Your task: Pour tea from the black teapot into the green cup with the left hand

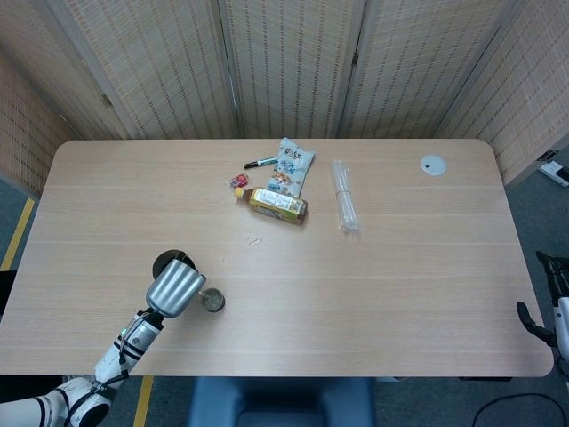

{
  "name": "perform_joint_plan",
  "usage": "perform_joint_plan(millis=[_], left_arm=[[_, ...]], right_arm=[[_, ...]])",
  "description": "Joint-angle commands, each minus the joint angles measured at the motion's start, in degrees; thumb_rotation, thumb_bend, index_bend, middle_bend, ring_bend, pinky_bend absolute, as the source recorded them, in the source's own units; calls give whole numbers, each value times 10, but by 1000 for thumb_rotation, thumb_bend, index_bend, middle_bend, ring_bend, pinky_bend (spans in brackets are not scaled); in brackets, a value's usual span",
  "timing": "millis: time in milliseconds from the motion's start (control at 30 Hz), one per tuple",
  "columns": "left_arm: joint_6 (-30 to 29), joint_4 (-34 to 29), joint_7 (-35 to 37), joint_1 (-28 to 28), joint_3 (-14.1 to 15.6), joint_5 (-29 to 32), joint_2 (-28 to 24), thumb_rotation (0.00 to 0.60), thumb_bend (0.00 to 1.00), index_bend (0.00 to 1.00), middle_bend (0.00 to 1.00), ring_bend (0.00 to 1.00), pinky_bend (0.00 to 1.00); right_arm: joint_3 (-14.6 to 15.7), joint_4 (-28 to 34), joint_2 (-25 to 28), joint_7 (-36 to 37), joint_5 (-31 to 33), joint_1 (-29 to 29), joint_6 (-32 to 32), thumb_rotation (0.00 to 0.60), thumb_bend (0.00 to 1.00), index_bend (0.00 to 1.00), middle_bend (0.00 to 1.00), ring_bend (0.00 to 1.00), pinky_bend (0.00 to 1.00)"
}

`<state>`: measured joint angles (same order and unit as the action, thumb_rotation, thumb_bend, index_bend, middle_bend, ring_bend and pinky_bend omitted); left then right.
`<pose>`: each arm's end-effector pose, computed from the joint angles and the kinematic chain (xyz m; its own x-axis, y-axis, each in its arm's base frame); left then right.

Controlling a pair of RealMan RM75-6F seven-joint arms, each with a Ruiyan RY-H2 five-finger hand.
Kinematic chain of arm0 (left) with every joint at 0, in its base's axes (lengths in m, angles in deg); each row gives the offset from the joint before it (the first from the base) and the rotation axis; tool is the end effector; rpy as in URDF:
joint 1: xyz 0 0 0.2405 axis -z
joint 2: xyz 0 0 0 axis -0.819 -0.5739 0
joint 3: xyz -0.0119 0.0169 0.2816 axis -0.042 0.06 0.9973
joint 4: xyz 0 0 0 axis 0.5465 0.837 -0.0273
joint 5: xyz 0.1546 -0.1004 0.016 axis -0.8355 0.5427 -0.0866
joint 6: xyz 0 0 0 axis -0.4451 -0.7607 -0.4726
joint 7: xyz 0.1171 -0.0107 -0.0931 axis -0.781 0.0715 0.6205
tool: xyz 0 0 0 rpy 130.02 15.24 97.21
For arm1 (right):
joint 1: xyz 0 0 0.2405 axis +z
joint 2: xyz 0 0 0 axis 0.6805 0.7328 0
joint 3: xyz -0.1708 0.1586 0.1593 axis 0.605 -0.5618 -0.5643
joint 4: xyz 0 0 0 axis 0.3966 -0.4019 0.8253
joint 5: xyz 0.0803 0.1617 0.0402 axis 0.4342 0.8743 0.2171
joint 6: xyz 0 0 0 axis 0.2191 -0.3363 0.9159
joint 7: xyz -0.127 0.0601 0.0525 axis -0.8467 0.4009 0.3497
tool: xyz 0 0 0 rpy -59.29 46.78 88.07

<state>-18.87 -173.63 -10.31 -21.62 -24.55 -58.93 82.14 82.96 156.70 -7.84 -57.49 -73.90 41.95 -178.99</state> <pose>-0.1853 0.3029 0.0306 0.7868 -0.2285 0.5733 0.4083 -0.5039 -0.7612 -0.3449 -0.1607 0.2296 0.4000 0.1390 0.9059 -0.9164 0.0758 0.3930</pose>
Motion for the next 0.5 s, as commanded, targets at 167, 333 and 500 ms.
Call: perform_joint_plan(millis=[167, 333, 500], left_arm=[[1, -2, -1, 0, -2, 1, 0, 590, 476, 1000, 1000, 938, 599], [3, 0, 3, 1, -3, 0, 0, 588, 477, 1000, 1000, 938, 599], [5, 5, 12, 1, -3, 0, 4, 587, 476, 1000, 1000, 938, 599]], right_arm=[[0, -2, -1, 3, 0, 0, 1, 600, 376, 76, 188, 250, 0], [0, -3, -1, 3, 0, 0, 1, 600, 376, 76, 188, 251, 0], [0, -4, -2, 4, 0, -1, 1, 600, 376, 76, 188, 251, 0]])
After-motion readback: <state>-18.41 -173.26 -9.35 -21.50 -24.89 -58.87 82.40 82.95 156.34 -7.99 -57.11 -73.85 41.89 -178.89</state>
